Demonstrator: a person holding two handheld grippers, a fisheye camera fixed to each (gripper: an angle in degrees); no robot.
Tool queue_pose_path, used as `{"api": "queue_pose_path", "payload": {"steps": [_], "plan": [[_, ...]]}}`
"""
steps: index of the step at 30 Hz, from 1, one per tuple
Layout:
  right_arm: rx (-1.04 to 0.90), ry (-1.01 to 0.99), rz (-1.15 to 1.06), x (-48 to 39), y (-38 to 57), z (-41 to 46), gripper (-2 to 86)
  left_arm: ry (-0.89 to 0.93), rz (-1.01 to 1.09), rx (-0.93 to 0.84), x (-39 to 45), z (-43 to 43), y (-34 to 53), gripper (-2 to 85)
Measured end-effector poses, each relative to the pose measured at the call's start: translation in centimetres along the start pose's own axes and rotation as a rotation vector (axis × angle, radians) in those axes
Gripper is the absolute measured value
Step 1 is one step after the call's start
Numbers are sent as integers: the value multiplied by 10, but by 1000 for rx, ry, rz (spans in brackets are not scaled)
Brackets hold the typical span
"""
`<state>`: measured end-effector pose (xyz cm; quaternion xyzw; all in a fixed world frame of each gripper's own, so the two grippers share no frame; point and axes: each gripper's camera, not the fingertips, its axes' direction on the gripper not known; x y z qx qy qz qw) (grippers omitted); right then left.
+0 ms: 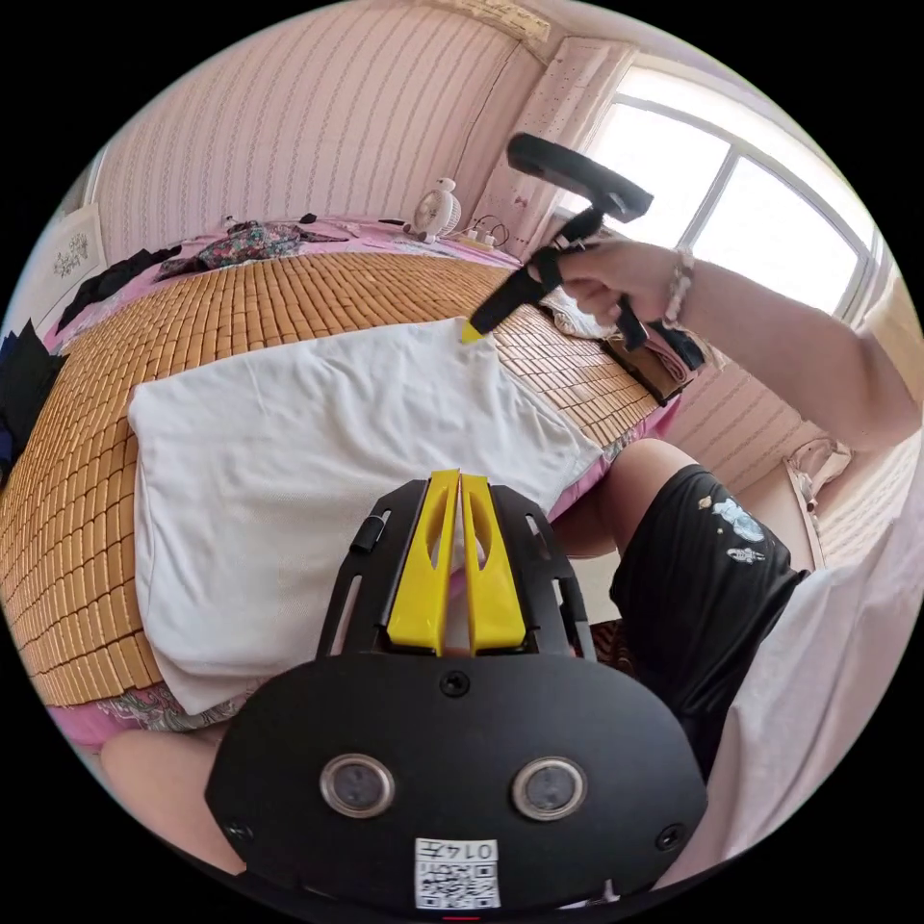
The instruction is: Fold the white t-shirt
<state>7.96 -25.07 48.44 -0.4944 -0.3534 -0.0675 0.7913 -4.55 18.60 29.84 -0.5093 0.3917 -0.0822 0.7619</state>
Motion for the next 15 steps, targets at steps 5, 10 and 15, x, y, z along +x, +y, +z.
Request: {"api": "queue_pose_path", "payload": {"steps": [5,10,15], "plan": [[-52,-101,216,45,107,20,63,88,148,-24,22,5,-12,53],[-71,-98,344,83,139,34,88,118,244,-63,43,24,-19,89],[-42,-237,325,114,161,30,61,156,339,-104,68,58,-32,125]]}}
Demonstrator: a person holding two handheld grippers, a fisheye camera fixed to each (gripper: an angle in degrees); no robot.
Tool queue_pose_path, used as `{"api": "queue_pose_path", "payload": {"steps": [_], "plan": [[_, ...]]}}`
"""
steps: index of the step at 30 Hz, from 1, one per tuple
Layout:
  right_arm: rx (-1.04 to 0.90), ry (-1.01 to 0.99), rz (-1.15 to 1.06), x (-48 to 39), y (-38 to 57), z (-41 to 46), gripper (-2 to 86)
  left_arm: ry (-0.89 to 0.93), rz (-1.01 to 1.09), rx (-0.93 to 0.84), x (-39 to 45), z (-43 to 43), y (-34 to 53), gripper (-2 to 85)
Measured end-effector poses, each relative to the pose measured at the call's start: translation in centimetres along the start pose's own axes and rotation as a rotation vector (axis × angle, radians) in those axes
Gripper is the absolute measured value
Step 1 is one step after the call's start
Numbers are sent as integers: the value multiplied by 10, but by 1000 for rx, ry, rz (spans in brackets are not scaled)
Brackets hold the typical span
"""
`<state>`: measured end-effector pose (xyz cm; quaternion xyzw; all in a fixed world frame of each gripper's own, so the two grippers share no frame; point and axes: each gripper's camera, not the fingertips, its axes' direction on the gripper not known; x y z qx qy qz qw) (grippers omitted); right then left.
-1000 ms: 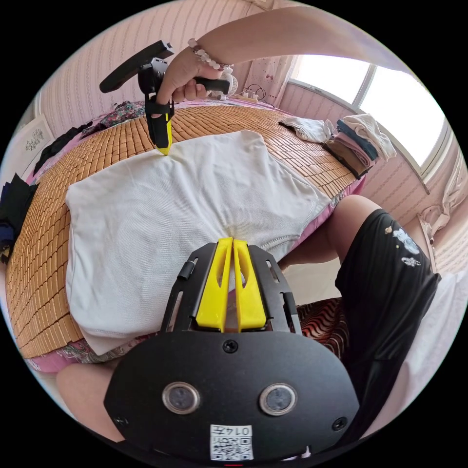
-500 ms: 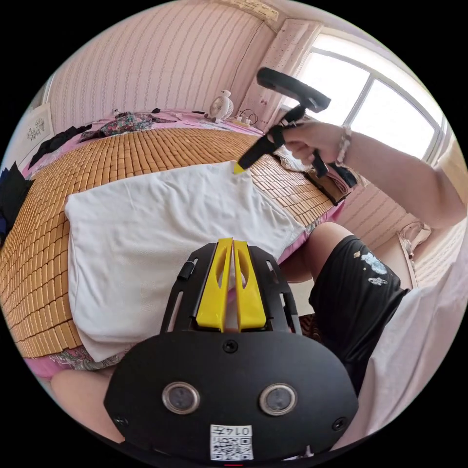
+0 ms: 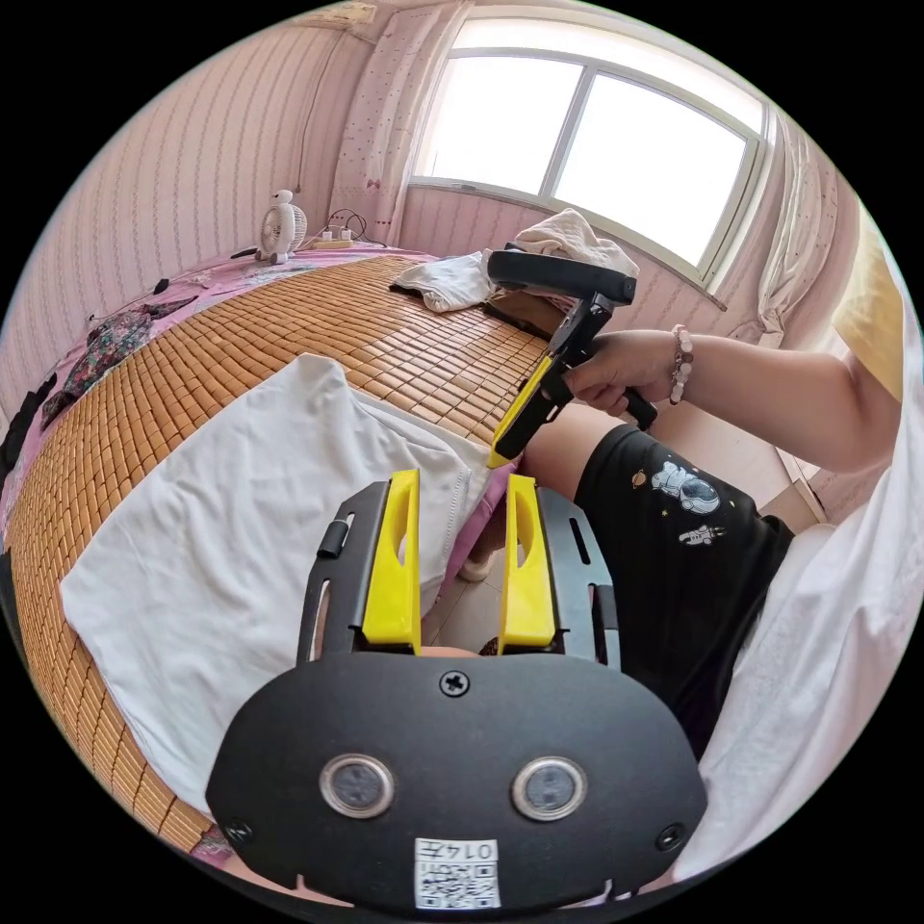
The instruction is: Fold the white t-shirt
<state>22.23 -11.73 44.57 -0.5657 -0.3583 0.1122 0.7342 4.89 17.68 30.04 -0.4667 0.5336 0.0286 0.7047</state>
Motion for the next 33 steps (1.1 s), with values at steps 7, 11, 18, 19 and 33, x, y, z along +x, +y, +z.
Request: {"api": "queue_pose_path", "payload": {"steps": [7,11,18,19,33], "plan": [[223,-303,-40,40,38,-44,29,-33,67,-108,11,55,-22,139],[273,-457,-57,56,55,-49,43,-95,-7,-131,5,67,-35,126],[496,-616,172,122,95,-36,80,-28,-56,-163,-6,54,-29,39],[513,-595,197,128,97,-35,83,-9,-43,-168,-2,48,-24,23],[683,-518,351,195,110,-38,53,79,-1,-186,24,-13,17,18]]}}
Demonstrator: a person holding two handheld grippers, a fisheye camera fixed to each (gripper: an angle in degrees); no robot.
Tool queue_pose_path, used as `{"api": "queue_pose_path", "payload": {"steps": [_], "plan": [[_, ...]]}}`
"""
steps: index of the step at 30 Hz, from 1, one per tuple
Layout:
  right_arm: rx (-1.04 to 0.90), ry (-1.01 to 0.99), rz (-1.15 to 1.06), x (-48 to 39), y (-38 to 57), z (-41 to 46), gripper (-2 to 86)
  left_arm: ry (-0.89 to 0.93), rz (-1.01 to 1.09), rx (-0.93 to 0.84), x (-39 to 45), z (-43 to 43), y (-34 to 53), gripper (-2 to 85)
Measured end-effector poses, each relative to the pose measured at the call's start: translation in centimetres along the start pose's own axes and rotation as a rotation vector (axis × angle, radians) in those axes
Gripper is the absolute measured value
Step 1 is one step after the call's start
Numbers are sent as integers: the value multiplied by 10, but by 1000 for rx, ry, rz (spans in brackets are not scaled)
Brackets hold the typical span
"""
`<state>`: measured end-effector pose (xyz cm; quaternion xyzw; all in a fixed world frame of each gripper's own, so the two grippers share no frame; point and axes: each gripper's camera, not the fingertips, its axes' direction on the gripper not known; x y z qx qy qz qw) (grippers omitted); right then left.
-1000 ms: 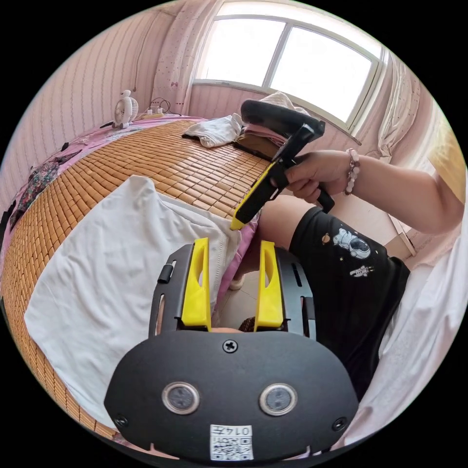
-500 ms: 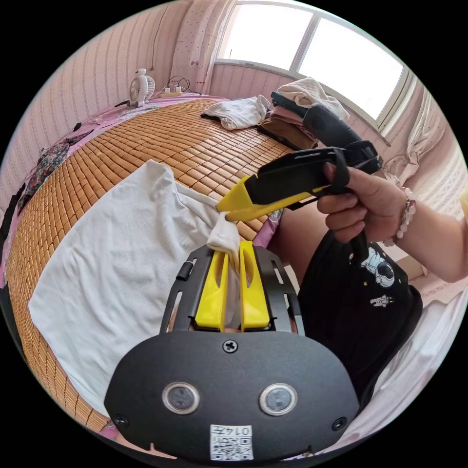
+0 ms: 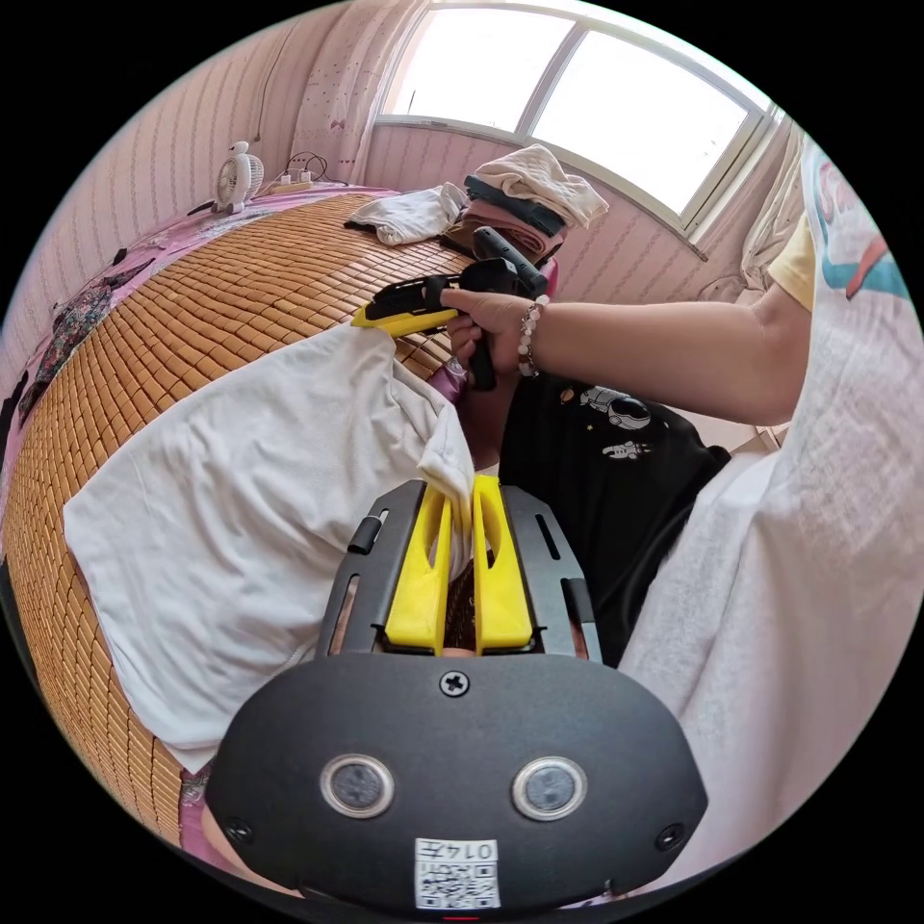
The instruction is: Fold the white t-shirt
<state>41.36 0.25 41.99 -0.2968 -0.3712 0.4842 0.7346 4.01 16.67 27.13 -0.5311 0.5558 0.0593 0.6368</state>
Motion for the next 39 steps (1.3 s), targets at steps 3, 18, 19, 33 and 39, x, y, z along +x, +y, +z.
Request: {"api": "queue_pose_path", "payload": {"steps": [3,18,19,33,39], "plan": [[18,-48,-13,-1,-6,-10,37,2,-9,18,-4,-8,-4,18],[272,-169,-171,-57,-44,-143,10,142,-10,349,-15,-46,-81,20],[263,-162,-185,-63,-43,-144,10,150,-33,363,-17,-50,-80,20],[-249,3,-487,-210,-20,128,55,-34,-594,145,-86,-63,10,62],[-339,299,-763,-244,7,169,79,-72,-674,161,-89,-71,16,82]]}}
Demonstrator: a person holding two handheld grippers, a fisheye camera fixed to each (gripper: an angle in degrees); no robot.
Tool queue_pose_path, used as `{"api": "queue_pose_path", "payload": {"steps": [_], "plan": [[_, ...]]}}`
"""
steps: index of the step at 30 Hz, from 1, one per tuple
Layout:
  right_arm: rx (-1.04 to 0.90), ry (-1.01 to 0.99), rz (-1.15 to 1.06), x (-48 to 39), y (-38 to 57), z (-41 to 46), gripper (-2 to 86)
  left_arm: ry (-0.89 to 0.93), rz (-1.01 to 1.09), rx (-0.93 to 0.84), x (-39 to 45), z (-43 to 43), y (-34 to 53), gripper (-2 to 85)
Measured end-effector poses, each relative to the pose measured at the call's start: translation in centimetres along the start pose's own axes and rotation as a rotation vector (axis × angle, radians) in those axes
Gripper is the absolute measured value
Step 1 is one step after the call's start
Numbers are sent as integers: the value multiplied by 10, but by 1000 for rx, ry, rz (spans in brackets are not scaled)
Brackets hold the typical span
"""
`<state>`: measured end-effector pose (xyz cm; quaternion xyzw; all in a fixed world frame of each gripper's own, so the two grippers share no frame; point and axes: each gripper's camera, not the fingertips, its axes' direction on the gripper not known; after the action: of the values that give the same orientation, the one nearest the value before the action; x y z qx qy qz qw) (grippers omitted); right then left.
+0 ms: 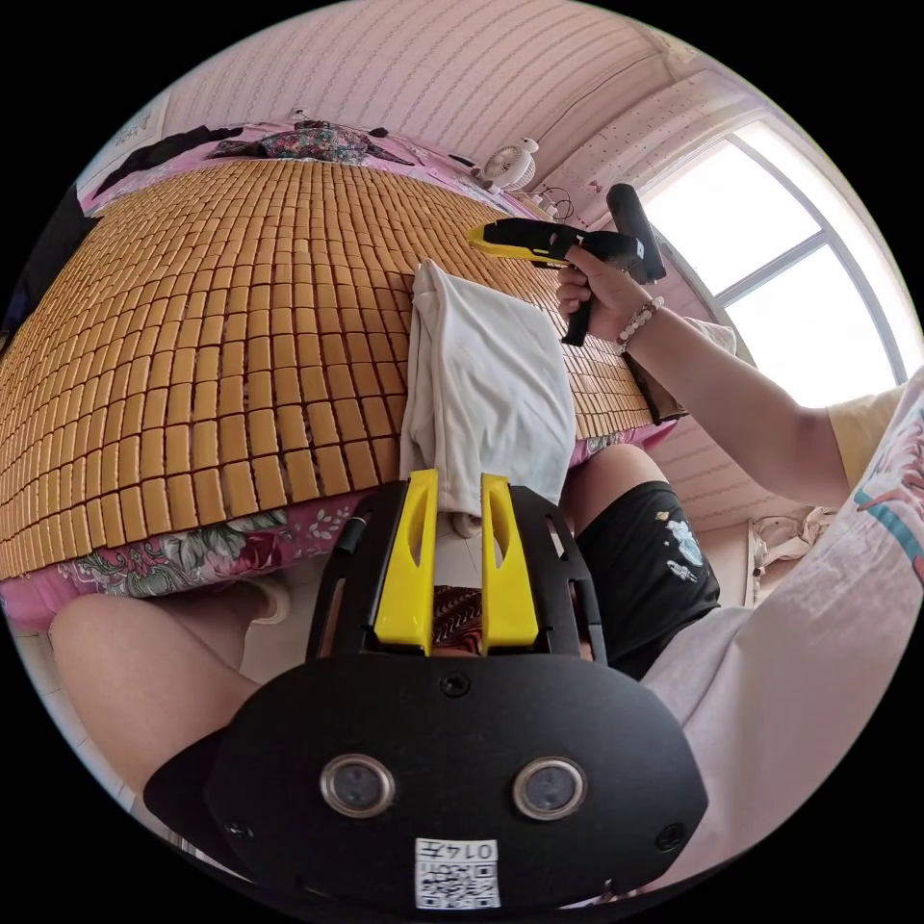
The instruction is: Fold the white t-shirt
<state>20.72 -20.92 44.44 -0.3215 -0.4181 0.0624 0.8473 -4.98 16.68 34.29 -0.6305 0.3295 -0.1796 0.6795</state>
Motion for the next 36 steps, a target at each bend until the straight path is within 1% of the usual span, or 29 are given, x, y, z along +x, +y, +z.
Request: {"api": "queue_pose_path", "payload": {"steps": [1,3,5,8,11,14,17,19,21,24,28,32,36], "plan": [[-24,23,-31,-4,-1,5,81,-24,-8,-8,2,2,-2,86],[-88,131,-149,-22,-5,25,89,-81,-10,-24,8,6,-6,91],[-124,193,-182,-29,-8,39,95,-149,27,12,20,6,-8,98],[-210,196,-171,-33,-14,65,100,-176,68,1,33,15,-11,106],[-204,211,-189,-44,-17,72,105,-208,43,-63,31,31,-11,108],[-199,233,-219,-55,-20,69,111,-155,32,-51,25,27,-7,101],[-200,214,-246,-61,-22,69,105,-145,48,-44,26,25,-3,95],[-254,221,-264,-63,-22,77,101,-146,67,-38,29,24,1,90],[-239,226,-272,-67,-21,76,96,-144,101,-55,35,25,3,74],[-286,174,-243,-69,-23,76,82,-155,124,-62,40,23,8,48],[-274,156,-201,-64,-20,67,52,-141,153,-58,45,13,18,11],[-176,11,-105,-44,-9,40,16,-134,164,-55,48,2,28,5],[-68,-63,-78,-36,12,5,13,-149,188,-23,52,-13,38,1]]}}
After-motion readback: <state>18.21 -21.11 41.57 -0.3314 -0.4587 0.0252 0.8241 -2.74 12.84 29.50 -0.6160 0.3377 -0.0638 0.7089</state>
